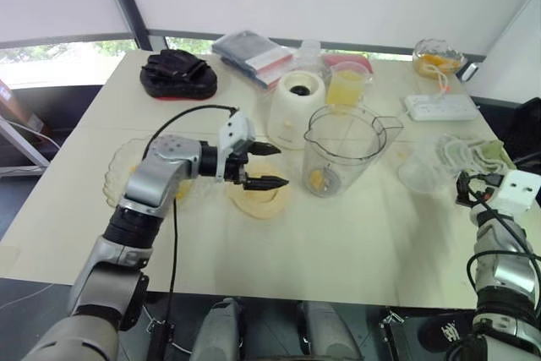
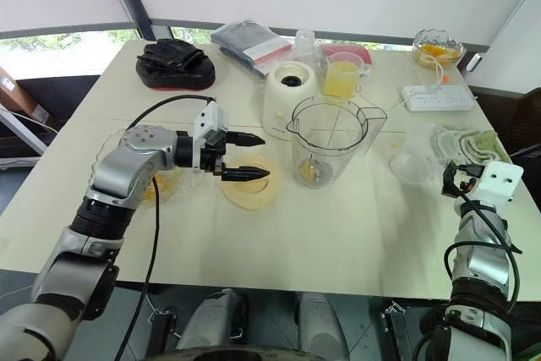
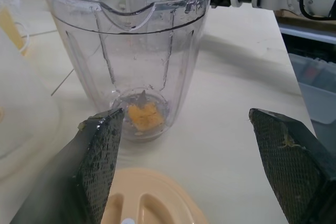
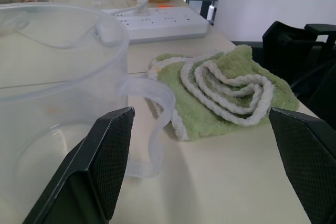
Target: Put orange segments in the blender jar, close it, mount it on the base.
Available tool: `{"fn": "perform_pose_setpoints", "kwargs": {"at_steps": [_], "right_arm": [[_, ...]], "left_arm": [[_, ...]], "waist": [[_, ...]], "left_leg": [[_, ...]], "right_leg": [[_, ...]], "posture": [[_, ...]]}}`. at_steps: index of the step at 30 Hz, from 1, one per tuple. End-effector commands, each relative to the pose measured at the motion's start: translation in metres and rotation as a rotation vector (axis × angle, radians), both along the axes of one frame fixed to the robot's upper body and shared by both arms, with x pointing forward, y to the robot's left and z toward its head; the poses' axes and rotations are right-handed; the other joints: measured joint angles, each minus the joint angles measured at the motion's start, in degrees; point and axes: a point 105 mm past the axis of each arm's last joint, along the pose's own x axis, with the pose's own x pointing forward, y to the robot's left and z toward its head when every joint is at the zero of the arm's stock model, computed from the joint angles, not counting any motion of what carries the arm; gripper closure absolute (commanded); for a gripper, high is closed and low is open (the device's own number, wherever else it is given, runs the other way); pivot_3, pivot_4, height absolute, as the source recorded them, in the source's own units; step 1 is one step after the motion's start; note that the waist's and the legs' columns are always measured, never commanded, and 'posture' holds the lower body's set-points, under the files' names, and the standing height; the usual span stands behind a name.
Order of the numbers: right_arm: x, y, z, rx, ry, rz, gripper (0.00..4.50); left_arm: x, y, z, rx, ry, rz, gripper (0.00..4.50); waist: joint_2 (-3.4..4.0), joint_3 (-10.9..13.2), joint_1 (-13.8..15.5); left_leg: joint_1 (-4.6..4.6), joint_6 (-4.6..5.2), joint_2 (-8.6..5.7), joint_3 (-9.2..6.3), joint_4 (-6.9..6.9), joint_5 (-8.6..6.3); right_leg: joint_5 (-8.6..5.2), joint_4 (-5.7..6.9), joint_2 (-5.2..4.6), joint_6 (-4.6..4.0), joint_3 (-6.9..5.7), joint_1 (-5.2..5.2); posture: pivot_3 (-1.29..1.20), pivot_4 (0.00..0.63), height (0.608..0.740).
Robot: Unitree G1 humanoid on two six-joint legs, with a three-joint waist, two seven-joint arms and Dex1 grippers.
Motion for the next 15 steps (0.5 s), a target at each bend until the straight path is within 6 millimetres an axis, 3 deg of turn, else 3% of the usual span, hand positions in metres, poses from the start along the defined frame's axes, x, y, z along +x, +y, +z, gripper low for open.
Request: {"fn": "perform_pose_setpoints", "kwargs": {"at_steps": [1,15], "right_arm": [[0.0015,-0.009,0.019,-0.044,-0.054,-0.025,0.28],[0.0031,-0.0151,0.0177,-0.045,-0.068,-0.062,0.28]], "left_arm": [[-0.0036,-0.0023,0.0083,0.0,-0.051,-0.019,0.54],[-0.0041,-0.0067,0.015,0.0,-0.069,-0.012,0.54]], "waist": [[0.0,0.0,0.0],[0.0,0.0,-0.7]], "left_leg": [[0.0,0.0,0.0,0.0,0.0,0.0],[-0.01,0.0,0.0,0.0,-0.01,0.0]], "right_leg": [[0.0,0.0,0.0,0.0,0.0,0.0],[0.0,-0.02,-0.01,0.0,0.01,0.0]], "posture": [[0.0,0.15,0.74],[0.0,0.15,0.74]]}}
